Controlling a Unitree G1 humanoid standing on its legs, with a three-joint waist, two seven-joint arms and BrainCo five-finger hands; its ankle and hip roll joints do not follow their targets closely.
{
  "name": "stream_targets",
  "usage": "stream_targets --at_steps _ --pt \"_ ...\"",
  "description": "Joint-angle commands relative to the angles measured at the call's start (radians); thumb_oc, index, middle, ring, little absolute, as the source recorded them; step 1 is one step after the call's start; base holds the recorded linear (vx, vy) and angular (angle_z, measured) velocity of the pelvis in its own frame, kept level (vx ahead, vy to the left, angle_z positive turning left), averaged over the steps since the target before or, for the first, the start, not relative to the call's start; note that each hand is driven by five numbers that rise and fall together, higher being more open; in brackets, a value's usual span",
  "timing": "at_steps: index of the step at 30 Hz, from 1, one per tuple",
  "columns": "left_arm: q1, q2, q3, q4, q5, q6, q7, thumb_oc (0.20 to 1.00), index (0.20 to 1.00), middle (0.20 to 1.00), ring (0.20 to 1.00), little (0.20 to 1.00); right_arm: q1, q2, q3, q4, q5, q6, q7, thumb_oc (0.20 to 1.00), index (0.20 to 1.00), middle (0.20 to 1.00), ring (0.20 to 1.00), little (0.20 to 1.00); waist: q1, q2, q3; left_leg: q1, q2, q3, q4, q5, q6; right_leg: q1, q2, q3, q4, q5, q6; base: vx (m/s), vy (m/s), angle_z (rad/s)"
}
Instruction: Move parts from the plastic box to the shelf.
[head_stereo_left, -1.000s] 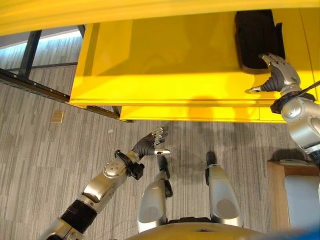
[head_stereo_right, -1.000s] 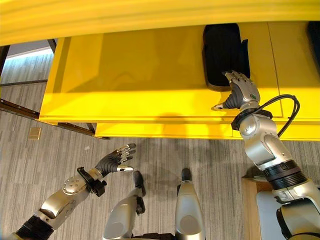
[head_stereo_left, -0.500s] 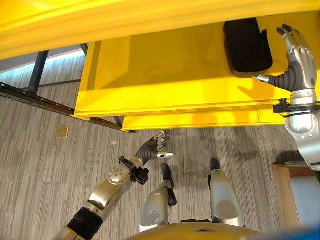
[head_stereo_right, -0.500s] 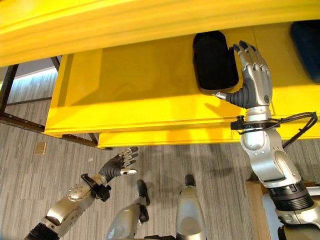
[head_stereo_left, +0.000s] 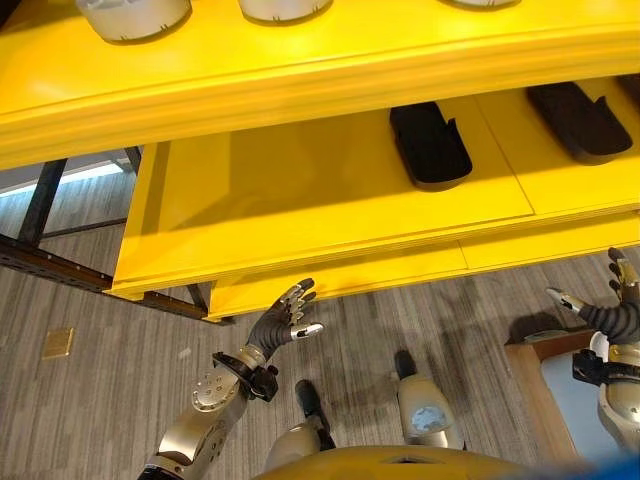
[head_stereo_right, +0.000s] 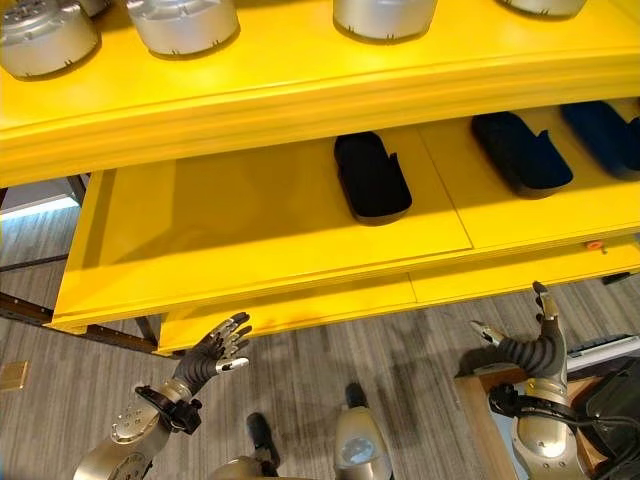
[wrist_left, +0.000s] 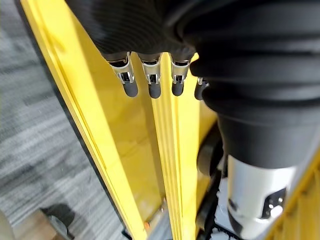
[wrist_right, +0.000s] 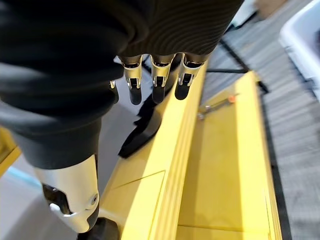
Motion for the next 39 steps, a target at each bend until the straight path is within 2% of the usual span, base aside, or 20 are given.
stream_targets --at_steps 1,4,8,9,10,11,12,13,14,18,21,22,24,26,28,31,34,39 --pt "-0.008 0.06 0.007 -0.119 0.025 -0.017 -0.09 1.0 1.0 1.0 1.0 1.0 -0.126 0.0 -0.019 -0.003 0.013 -0.091 -0.027 1.0 1.0 1.0 1.0 1.0 -0.007 -0.02 0.013 0.076 -0.028 0.069 0.133 -0.242 0.053 0.053 0.048 0.011 -0.075 0.02 -0.004 0.06 0.203 -0.02" --pt "-0.023 0.074 -0.007 -0.128 0.015 -0.003 -0.108 1.0 1.0 1.0 1.0 1.0 -0.142 -0.004 -0.01 0.013 0.02 -0.065 -0.037 1.0 1.0 1.0 1.0 1.0 -0.012 -0.024 0.004 0.083 -0.042 0.085 0.139 -0.256 0.064 0.054 0.039 0.025 -0.096 0.042 0.009 0.05 0.171 -0.09" --pt "-0.041 0.087 -0.024 -0.134 -0.004 0.025 -0.154 1.0 1.0 1.0 1.0 1.0 -0.163 0.005 -0.002 0.084 0.018 -0.057 -0.057 1.0 1.0 1.0 1.0 1.0 -0.018 -0.034 -0.006 0.093 -0.062 0.113 0.158 -0.282 0.085 0.047 0.008 0.044 -0.134 0.1 0.046 0.07 0.181 -0.07" --pt "-0.046 0.09 -0.028 -0.14 -0.011 0.043 -0.17 1.0 1.0 1.0 1.0 1.0 -0.166 0.008 -0.005 0.099 0.015 -0.049 -0.061 1.0 1.0 1.0 1.0 1.0 -0.022 -0.037 -0.006 0.097 -0.067 0.12 0.161 -0.29 0.09 0.04 -0.001 0.05 -0.145 0.12 0.058 0.15 0.189 -0.08" --pt "-0.049 0.091 -0.038 -0.139 -0.015 0.053 -0.183 1.0 1.0 1.0 1.0 1.0 -0.164 0.014 -0.012 0.115 0.019 -0.037 -0.058 1.0 1.0 1.0 1.0 1.0 -0.028 -0.034 -0.008 0.112 -0.077 0.114 0.166 -0.328 0.099 0.037 -0.013 0.057 -0.173 0.14 0.083 0.19 0.253 -0.5" --pt "-0.042 0.093 -0.046 -0.14 -0.021 0.079 -0.162 1.0 1.0 1.0 1.0 1.0 -0.152 0.029 -0.021 0.167 0.006 -0.026 -0.013 1.0 1.0 1.0 1.0 1.0 -0.031 -0.046 0.008 0.13 -0.08 0.144 0.177 -0.346 0.111 -0.009 -0.031 0.026 -0.169 0.188 0.11 0.11 0.186 -0.85" --pt "-0.039 0.093 -0.04 -0.132 -0.064 0.08 -0.16 1.0 1.0 1.0 1.0 1.0 -0.156 0.026 -0.014 0.177 0.02 -0.025 -0.01 1.0 1.0 1.0 1.0 1.0 -0.016 -0.051 0.012 0.131 -0.079 0.161 0.166 -0.336 0.118 -0.007 -0.035 -0.009 -0.142 0.176 0.108 -0.01 0.073 -1.49" --pt "-0.039 0.093 -0.039 -0.13 -0.071 0.08 -0.163 1.0 1.0 1.0 1.0 1.0 -0.157 0.026 -0.013 0.179 0.021 -0.028 -0.011 1.0 1.0 1.0 1.0 1.0 -0.014 -0.051 0.012 0.129 -0.078 0.163 0.167 -0.335 0.119 -0.006 -0.038 -0.013 -0.133 0.174 0.107 -0.2 -0.118 -1.6" --pt "-0.038 0.087 -0.038 -0.124 -0.117 0.064 -0.21 1.0 1.0 1.0 1.0 1.0 -0.171 0.033 -0.008 0.193 0.026 -0.055 -0.057 1.0 1.0 1.0 1.0 1.0 0.004 -0.048 0.012 0.102 -0.061 0.174 0.192 -0.325 0.128 0.0 -0.075 -0.041 -0.052 0.146 0.087 -0.18 -0.13 -1.23" --pt "-0.036 0.092 -0.039 -0.118 -0.104 0.066 -0.229 1.0 1.0 1.0 1.0 1.0 -0.188 0.053 -0.002 0.209 0.007 -0.052 -0.109 1.0 1.0 1.0 1.0 1.0 0.031 -0.033 0.022 0.064 -0.029 0.169 0.249 -0.321 0.13 0.027 -0.135 -0.078 0.054 0.131 0.042 -0.16 -0.156 -0.22" --pt "-0.027 0.106 -0.018 -0.112 -0.123 0.05 -0.245 1.0 1.0 1.0 1.0 1.0 -0.212 0.056 0.014 0.225 0.004 -0.055 -0.138 1.0 1.0 1.0 1.0 1.0 0.054 -0.031 0.029 0.07 -0.011 0.191 0.238 -0.31 0.124 0.03 -0.182 -0.14 0.08 0.176 0.052 -0.22 -0.212 -0.34" --pt "-0.029 0.105 -0.003 -0.108 -0.154 0.044 -0.234 1.0 1.0 1.0 1.0 1.0 -0.231 0.057 0.019 0.235 -0.016 -0.048 -0.134 1.0 1.0 1.0 1.0 1.0 0.059 -0.033 0.032 0.101 0.002 0.226 0.196 -0.3 0.118 0.009 -0.185 -0.191 0.12 0.174 0.072 -0.24 -0.241 -0.89" --pt "-0.029 0.097 0.005 -0.111 -0.175 0.051 -0.216 1.0 1.0 1.0 1.0 1.0 -0.231 0.047 0.013 0.232 -0.022 -0.026 -0.132 1.0 1.0 1.0 1.0 1.0 0.057 -0.035 0.03 0.121 0.01 0.248 0.175 -0.289 0.108 0.014 -0.17 -0.231 0.088 0.13 0.072 -0.17 -0.255 -1.3" --pt "-0.045 0.077 0.002 -0.115 -0.209 0.092 -0.237 1.0 1.0 1.0 1.0 1.0 -0.211 0.035 -0.004 0.21 -0.034 0.01 -0.135 1.0 1.0 1.0 1.0 1.0 0.045 -0.038 0.031 0.14 0.023 0.269 0.14 -0.259 0.092 0.016 -0.131 -0.255 0.061 0.095 0.066 -0.16 -0.291 -1.12" --pt "-0.048 0.072 -0.002 -0.119 -0.17 0.094 -0.279 1.0 1.0 1.0 1.0 1.0 -0.195 0.027 -0.025 0.205 -0.048 0.012 -0.14 1.0 1.0 1.0 1.0 1.0 0.036 -0.037 0.037 0.139 0.025 0.267 0.117 -0.233 0.085 0.016 -0.095 -0.246 0.06 0.065 0.054 -0.16 -0.21 -0.36" --pt "-0.046 0.083 0.003 -0.113 -0.168 0.104 -0.279 1.0 1.0 1.0 1.0 1.0 -0.177 0.007 -0.044 0.199 -0.027 0.022 -0.167 1.0 1.0 1.0 1.0 1.0 0.028 -0.037 0.045 0.133 0.026 0.267 0.098 -0.216 0.083 0.013 -0.057 -0.24 0.069 0.029 0.041 -0.18 -0.208 -0.36" --pt "-0.046 0.081 0.001 -0.087 -0.171 0.087 -0.315 1.0 1.0 1.0 1.0 1.0 -0.145 -0.017 -0.085 0.218 0.027 0.033 -0.213 1.0 1.0 1.0 1.0 1.0 0.011 -0.032 0.061 0.121 0.033 0.267 0.1 -0.199 0.08 0.005 -0.014 -0.222 0.118 -0.031 -0.001 -0.15 -0.178 -0.32" --pt "-0.046 0.064 -0.019 -0.078 -0.158 0.078 -0.356 1.0 1.0 1.0 1.0 1.0 -0.11 0.001 -0.123 0.259 0.044 0.03 -0.28 1.0 1.0 1.0 1.0 1.0 -0.024 -0.023 0.06 0.125 0.036 0.26 0.107 -0.193 0.069 0.02 0.033 -0.184 0.123 -0.06 -0.031 -0.06 -0.171 -0.08"
